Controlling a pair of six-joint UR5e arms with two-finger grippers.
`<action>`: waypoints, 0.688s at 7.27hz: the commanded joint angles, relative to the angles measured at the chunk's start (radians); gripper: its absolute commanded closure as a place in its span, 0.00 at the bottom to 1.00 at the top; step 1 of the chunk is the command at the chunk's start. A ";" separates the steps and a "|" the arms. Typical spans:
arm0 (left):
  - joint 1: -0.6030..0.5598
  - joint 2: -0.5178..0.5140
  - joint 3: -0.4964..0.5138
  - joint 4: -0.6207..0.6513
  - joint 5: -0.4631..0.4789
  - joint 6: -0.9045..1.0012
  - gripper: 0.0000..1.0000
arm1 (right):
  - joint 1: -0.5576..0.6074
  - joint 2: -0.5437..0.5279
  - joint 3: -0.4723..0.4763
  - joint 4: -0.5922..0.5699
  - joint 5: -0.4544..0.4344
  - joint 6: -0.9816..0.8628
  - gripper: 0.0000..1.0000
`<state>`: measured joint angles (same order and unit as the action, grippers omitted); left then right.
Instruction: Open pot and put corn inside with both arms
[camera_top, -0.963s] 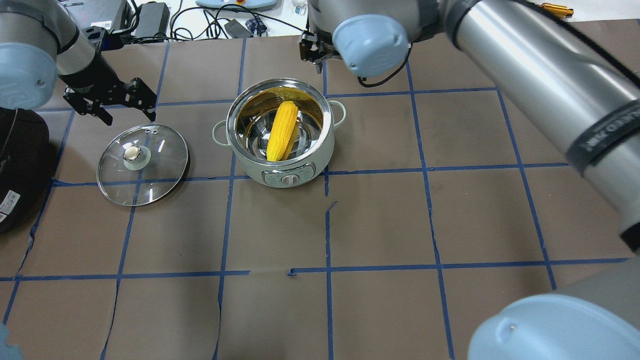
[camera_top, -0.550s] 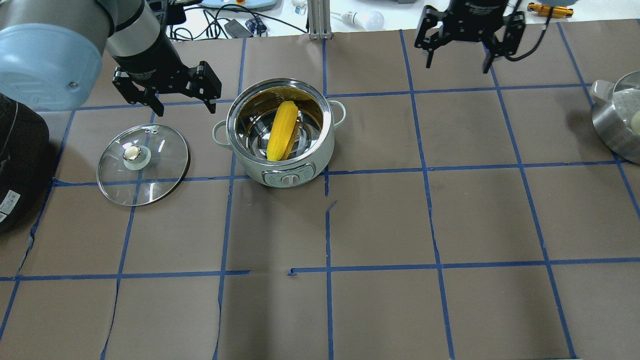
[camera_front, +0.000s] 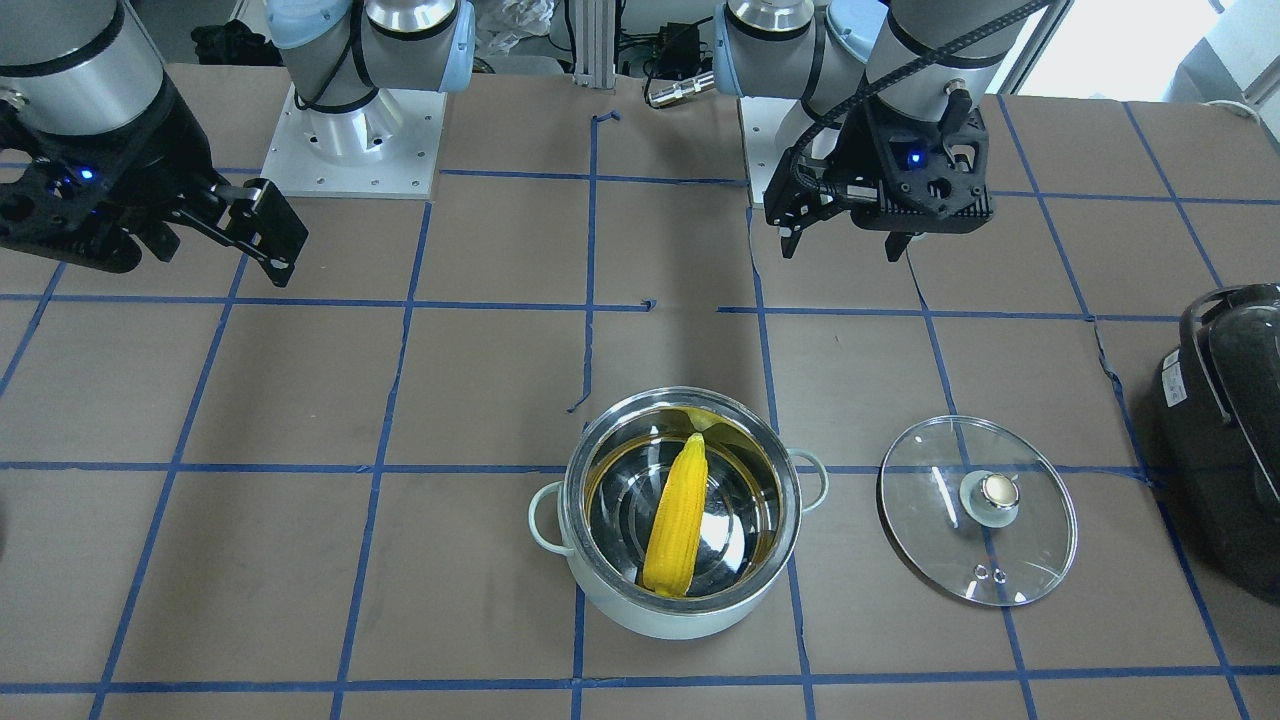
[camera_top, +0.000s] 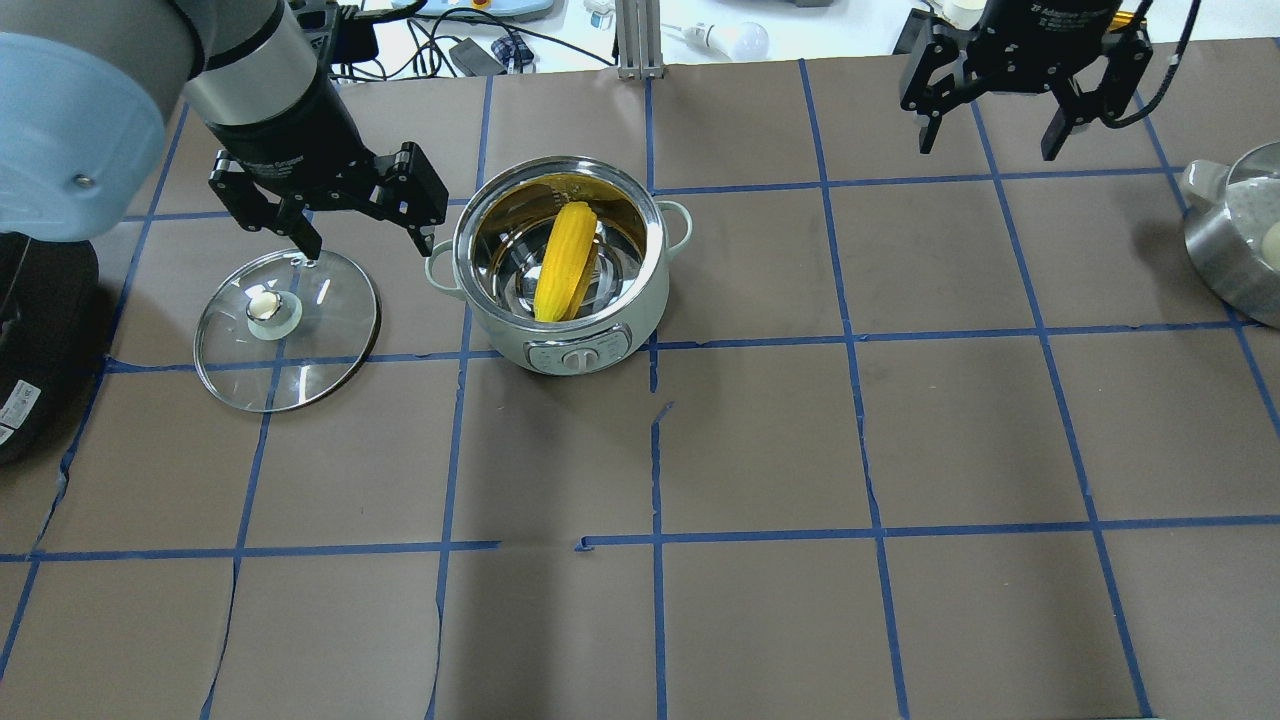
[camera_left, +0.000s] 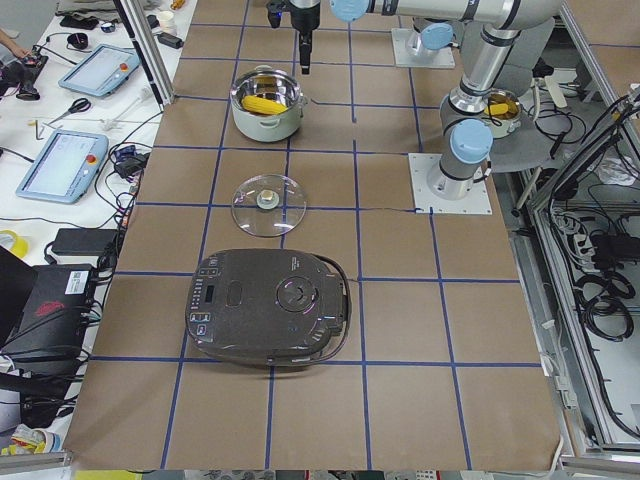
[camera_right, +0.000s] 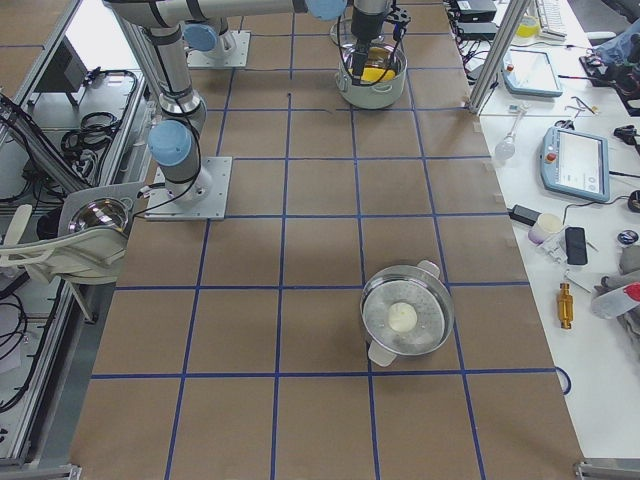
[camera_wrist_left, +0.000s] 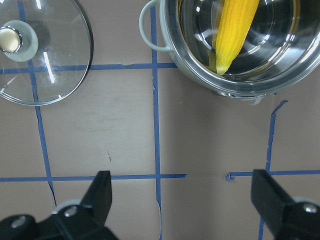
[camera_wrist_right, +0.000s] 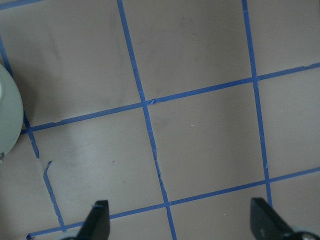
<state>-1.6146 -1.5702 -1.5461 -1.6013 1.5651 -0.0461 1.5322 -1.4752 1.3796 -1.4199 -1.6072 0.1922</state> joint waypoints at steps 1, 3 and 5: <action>0.004 0.004 0.000 -0.002 0.000 0.000 0.00 | 0.035 -0.034 0.090 -0.063 -0.002 0.052 0.00; 0.004 0.007 0.001 -0.002 -0.002 0.000 0.00 | 0.043 -0.034 0.085 -0.067 0.000 0.052 0.00; 0.005 0.013 0.003 -0.002 0.001 0.000 0.00 | 0.043 -0.034 0.085 -0.065 -0.002 0.050 0.00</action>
